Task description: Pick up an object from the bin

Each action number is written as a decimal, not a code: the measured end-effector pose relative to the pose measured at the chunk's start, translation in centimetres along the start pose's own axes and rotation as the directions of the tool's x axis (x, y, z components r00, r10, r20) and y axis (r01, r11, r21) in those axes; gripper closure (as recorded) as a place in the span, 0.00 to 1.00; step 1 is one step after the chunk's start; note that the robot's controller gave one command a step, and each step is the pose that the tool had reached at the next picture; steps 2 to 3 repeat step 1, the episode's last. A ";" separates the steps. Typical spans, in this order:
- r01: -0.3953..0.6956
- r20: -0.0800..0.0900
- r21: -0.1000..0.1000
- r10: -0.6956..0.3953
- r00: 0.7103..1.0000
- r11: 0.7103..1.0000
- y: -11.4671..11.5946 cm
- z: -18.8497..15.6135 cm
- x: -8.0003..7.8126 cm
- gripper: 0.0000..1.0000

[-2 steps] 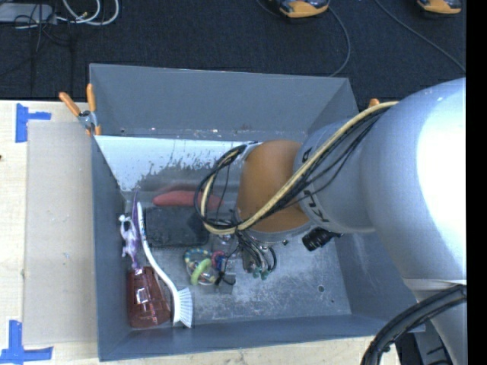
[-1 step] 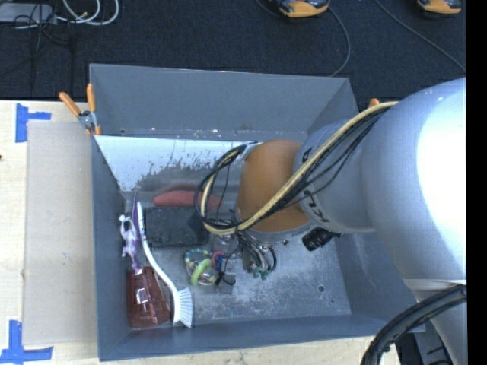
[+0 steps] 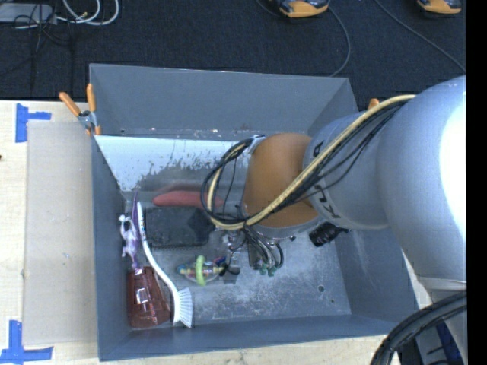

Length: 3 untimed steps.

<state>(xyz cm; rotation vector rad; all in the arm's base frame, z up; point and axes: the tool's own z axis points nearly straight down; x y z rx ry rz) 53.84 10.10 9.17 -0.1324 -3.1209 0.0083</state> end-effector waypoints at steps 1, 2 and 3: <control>0.013 0.002 0.000 -0.013 1.000 1.000 -0.3 -0.2 -0.3 1.00; 0.013 0.002 0.000 -0.013 1.000 1.000 -0.3 -0.2 -0.3 1.00; 0.013 0.002 0.000 -0.013 1.000 1.000 -0.3 -0.2 -0.3 1.00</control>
Offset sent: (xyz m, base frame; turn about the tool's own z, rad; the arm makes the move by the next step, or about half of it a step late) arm -0.0069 -0.0056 0.0637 -0.0588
